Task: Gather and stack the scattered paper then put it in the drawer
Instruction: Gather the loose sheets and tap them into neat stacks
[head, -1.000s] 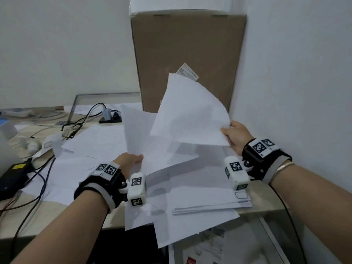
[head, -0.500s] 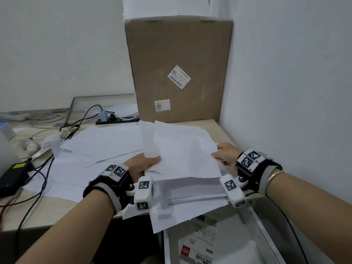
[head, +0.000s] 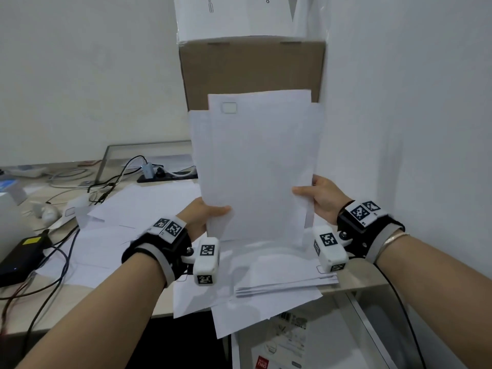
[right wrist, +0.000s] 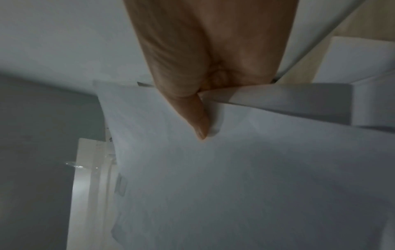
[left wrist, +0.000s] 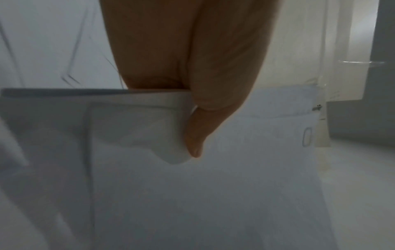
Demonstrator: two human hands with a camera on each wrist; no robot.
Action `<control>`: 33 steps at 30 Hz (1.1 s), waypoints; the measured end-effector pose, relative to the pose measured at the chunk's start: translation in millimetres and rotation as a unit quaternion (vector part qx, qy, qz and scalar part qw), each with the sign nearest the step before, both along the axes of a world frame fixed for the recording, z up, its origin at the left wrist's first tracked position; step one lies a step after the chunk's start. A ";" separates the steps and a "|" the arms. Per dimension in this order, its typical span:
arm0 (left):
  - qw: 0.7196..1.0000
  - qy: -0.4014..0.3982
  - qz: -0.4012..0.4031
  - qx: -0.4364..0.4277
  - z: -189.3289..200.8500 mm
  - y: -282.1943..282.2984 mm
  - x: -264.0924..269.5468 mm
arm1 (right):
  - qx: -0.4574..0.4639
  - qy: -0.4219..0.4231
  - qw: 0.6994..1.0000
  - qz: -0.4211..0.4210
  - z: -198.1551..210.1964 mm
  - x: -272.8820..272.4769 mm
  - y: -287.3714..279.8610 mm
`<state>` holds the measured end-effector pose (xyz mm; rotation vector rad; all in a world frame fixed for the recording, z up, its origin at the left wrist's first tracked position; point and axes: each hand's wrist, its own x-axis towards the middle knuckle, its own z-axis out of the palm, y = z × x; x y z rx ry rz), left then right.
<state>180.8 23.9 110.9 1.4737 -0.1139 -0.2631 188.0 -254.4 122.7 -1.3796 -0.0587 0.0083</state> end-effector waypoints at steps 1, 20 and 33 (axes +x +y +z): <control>1.000 -0.006 0.007 -0.015 5.0 -4.2 2.1 | 0.001 -0.017 1.000 -0.011 1.6 1.0 1.2; 0.976 -0.193 0.079 -0.064 59.2 -11.2 5.5 | 0.012 -0.083 0.994 -0.069 -7.3 -17.8 21.6; 0.991 -0.104 0.082 0.025 6.4 -14.9 0.9 | -0.095 -0.017 0.995 -0.035 -45.2 -17.6 21.3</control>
